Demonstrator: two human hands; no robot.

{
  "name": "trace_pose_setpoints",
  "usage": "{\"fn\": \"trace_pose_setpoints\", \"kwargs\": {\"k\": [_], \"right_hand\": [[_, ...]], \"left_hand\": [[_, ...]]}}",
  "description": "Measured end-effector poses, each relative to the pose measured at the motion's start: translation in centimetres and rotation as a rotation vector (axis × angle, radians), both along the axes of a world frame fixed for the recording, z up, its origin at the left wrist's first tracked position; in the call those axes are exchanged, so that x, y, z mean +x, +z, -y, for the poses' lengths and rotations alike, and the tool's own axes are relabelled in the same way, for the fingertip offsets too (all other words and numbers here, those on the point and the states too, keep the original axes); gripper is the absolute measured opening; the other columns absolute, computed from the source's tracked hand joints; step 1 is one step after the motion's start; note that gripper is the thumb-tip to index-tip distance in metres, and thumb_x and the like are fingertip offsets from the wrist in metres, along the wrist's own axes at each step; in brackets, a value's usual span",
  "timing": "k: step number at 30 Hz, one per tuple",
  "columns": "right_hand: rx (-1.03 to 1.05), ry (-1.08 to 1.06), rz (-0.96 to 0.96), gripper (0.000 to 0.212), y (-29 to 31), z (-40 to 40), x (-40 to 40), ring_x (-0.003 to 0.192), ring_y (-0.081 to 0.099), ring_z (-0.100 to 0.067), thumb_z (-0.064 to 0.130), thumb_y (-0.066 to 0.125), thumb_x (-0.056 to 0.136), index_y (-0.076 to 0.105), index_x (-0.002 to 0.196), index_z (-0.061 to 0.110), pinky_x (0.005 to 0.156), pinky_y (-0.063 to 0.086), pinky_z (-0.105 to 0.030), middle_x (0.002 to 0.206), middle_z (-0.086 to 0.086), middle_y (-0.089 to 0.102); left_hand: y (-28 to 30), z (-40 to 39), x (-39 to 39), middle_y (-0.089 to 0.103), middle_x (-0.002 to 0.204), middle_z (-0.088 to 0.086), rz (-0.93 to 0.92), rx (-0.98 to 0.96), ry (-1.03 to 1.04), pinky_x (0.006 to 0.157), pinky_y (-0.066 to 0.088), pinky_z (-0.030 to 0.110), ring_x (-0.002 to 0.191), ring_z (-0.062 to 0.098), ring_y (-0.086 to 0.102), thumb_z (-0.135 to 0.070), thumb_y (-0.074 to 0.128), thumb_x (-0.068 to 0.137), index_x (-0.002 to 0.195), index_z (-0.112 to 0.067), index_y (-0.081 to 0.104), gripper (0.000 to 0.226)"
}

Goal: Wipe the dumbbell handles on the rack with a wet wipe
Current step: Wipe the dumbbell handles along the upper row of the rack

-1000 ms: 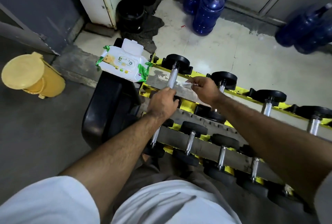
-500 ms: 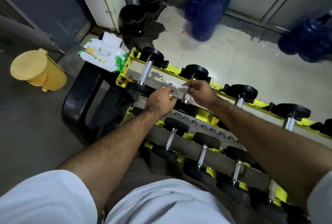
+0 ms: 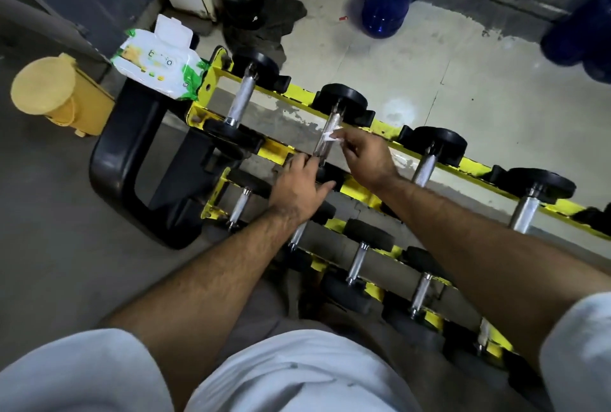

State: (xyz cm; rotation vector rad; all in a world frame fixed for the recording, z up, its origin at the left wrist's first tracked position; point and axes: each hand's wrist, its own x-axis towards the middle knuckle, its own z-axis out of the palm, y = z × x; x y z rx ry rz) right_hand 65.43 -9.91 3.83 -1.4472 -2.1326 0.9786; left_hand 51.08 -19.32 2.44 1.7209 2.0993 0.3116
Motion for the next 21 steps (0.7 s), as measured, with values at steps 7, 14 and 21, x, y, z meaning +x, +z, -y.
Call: {"fn": "trace_pose_setpoints", "kwargs": {"k": [7, 14, 21], "right_hand": [[0.343, 0.216, 0.08, 0.031, -1.9, -3.3, -0.4, 0.124, 0.06, -0.021, 0.008, 0.051, 0.099, 0.069, 0.123, 0.016, 0.096, 0.055, -0.04, 0.134, -0.002, 0.064], [0.527, 0.53, 0.218, 0.039, -5.8, -7.6, -0.7, 0.139, 0.045, -0.031, 0.004, 0.05, 0.098, 0.059, 0.135, 0.011, 0.108, 0.044, -0.049, 0.147, -0.012, 0.052], [0.52, 0.736, 0.134, 0.048, -7.6, -5.9, 0.1, 0.146, 0.033, -0.034, 0.001, 0.048, 0.097, 0.05, 0.145, 0.007, 0.118, 0.031, -0.051, 0.152, -0.014, 0.044]], "left_hand": [[-0.7, -1.2, 0.0, 0.058, 0.118, -0.002, 0.122, 0.03, 0.17, 0.08, 0.053, 0.034, 0.098, 0.021, 0.061, -0.042, 0.069, 0.088, 0.115, -0.018, 0.065, 0.037], [-1.2, -1.6, -2.6, 0.065, 0.11, -0.009, 0.375, 0.012, 0.301, 0.083, 0.047, 0.022, 0.098, 0.009, 0.061, -0.034, 0.084, 0.075, 0.099, -0.027, 0.072, 0.028], [-2.4, -1.5, -3.7, 0.068, 0.103, -0.009, 0.552, 0.059, 0.371, 0.09, 0.054, 0.042, 0.1, 0.012, 0.065, -0.053, 0.081, 0.059, 0.088, -0.043, 0.066, 0.033]]}}
